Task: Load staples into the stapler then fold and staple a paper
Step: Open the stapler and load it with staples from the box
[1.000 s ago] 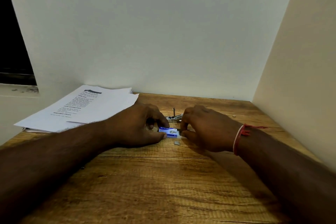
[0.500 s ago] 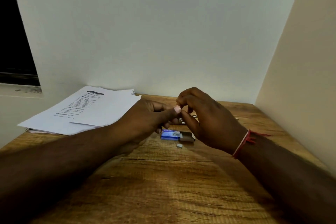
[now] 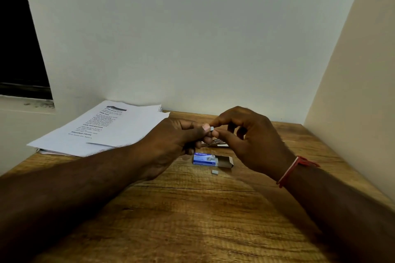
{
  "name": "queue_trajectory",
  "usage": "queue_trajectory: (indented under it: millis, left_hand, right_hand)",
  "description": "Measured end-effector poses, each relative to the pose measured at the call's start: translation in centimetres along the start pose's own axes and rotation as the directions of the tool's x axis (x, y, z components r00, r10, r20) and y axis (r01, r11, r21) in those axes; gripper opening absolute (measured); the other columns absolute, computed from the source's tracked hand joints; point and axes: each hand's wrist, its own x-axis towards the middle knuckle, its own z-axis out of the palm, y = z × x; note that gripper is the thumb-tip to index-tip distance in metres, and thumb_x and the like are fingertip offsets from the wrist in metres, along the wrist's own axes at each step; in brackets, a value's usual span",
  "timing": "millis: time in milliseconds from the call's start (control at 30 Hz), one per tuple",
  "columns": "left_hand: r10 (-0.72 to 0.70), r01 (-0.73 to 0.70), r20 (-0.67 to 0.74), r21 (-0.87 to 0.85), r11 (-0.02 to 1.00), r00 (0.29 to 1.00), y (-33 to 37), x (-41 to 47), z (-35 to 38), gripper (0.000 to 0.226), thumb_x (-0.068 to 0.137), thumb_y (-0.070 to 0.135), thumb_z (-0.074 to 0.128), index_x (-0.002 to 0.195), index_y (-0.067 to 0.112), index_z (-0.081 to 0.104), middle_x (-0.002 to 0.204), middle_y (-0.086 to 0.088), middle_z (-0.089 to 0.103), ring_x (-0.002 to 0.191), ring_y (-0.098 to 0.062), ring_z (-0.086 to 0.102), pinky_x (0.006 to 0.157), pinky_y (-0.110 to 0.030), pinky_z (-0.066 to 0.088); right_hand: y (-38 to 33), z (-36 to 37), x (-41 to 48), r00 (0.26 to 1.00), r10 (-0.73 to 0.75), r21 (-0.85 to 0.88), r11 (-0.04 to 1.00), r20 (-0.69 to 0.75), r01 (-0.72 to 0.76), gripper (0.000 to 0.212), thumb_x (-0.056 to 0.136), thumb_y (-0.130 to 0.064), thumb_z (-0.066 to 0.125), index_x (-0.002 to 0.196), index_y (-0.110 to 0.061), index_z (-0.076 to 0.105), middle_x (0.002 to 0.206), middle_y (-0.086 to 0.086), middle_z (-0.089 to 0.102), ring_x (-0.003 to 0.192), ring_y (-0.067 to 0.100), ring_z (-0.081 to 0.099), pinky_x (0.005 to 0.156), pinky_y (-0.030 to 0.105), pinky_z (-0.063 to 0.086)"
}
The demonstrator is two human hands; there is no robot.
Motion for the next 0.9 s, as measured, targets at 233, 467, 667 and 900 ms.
queue_trajectory:
  millis: [233, 467, 667, 900]
  left_hand:
    - [0.033, -0.031, -0.03, 0.069, 0.997, 0.999, 0.0, -0.1, 0.3, 0.026, 0.106, 0.042, 0.074, 0.107, 0.022, 0.091, 0.102, -0.004, 0.087, 0.077, -0.004, 0.068, 0.066, -0.025, 0.053]
    - [0.319, -0.141, -0.119, 0.718, 0.682, 0.94, 0.0, -0.2, -0.3, 0.029, 0.091, 0.052, 0.089, 0.117, 0.041, 0.081, 0.101, 0.026, 0.077, 0.093, 0.009, 0.068, 0.07, -0.007, 0.048]
    - [0.323, -0.207, -0.005, 0.759, 0.617, 0.946, -0.5, 0.6, 0.1, 0.053, 0.098, 0.04, 0.087, 0.148, 0.042, 0.07, 0.136, 0.019, 0.076, 0.116, 0.009, 0.067, 0.095, -0.008, 0.054]
    - [0.264, -0.23, 0.088, 0.786, 0.574, 0.961, -0.6, 0.6, 0.8, 0.041, 0.109, 0.041, 0.071, 0.15, 0.035, 0.072, 0.151, 0.015, 0.072, 0.139, -0.004, 0.063, 0.119, -0.038, 0.054]
  right_hand:
    - [0.5, 0.0, 0.1, 0.999, -0.043, -0.03, 0.999, -0.008, 0.043, 0.018, 0.098, -0.038, 0.076, 0.111, -0.032, 0.085, 0.103, -0.022, 0.074, 0.094, 0.01, 0.069, 0.073, 0.009, 0.048]
    - [3.3, 0.0, 0.6, 0.993, 0.121, -0.268, 0.956, -0.015, -0.121, 0.007, 0.102, -0.031, 0.079, 0.107, -0.029, 0.082, 0.103, -0.014, 0.071, 0.093, 0.007, 0.062, 0.082, 0.029, 0.052]
    - [4.9, 2.0, 0.8, 0.988, 0.113, -0.412, 0.909, 0.109, -0.058, 0.009, 0.104, -0.025, 0.076, 0.109, -0.027, 0.082, 0.11, -0.007, 0.073, 0.106, 0.013, 0.057, 0.088, 0.035, 0.052]
    - [6.3, 3.7, 0.9, 0.991, 0.103, -0.454, 0.889, 0.084, -0.054, 0.012, 0.096, -0.022, 0.084, 0.104, -0.03, 0.08, 0.102, -0.006, 0.074, 0.097, 0.015, 0.062, 0.079, 0.034, 0.055]
